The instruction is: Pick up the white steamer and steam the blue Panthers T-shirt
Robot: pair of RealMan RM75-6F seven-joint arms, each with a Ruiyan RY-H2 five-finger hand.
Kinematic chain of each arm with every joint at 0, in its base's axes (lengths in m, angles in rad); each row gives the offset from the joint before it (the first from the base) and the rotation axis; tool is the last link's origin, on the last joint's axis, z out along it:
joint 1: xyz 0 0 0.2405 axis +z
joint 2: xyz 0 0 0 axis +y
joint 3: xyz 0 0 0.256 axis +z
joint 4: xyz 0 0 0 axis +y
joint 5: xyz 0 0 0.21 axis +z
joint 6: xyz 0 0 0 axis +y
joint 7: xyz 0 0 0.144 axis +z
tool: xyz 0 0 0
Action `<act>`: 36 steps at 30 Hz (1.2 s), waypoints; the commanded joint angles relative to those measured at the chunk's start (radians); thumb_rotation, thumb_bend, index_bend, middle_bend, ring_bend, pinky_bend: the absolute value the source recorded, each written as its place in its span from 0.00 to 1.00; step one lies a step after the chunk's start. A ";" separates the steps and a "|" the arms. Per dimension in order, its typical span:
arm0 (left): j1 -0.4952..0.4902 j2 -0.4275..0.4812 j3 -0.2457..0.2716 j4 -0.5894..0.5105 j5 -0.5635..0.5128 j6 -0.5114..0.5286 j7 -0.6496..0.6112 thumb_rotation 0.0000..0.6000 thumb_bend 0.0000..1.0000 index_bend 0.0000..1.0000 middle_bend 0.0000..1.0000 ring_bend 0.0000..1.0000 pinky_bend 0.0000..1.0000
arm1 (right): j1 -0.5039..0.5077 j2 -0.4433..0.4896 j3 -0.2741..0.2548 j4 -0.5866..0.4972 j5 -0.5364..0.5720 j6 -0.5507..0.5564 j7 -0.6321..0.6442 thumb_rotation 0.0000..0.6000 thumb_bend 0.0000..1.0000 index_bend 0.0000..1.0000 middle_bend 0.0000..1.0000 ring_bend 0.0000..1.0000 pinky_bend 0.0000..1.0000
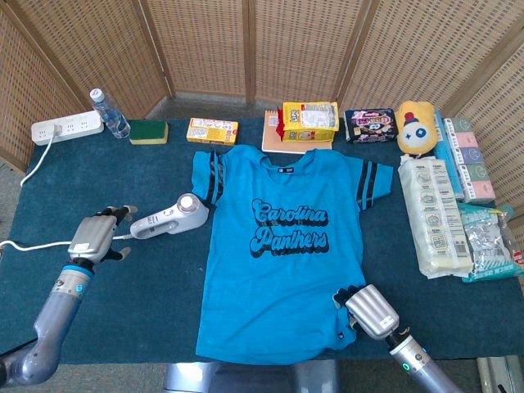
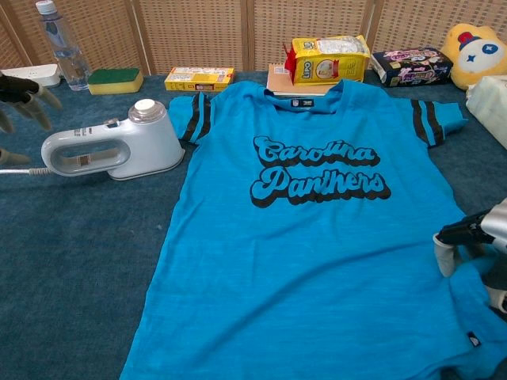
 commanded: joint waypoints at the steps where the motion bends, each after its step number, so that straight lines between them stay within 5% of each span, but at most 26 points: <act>1: -0.075 -0.102 -0.030 0.080 -0.081 0.008 0.068 0.93 0.28 0.18 0.31 0.21 0.31 | -0.001 -0.001 0.002 0.008 0.006 0.001 0.009 1.00 0.57 0.59 0.55 0.60 0.78; 15: -0.150 -0.321 -0.024 0.289 -0.063 0.145 0.115 0.95 0.37 0.18 0.31 0.21 0.36 | -0.009 0.023 0.009 0.008 0.016 0.031 0.033 1.00 0.57 0.60 0.55 0.61 0.78; 36: -0.203 -0.392 -0.023 0.419 -0.099 0.092 0.166 0.94 0.38 0.18 0.31 0.21 0.37 | -0.023 0.052 0.016 -0.008 0.033 0.050 0.049 1.00 0.57 0.60 0.55 0.61 0.78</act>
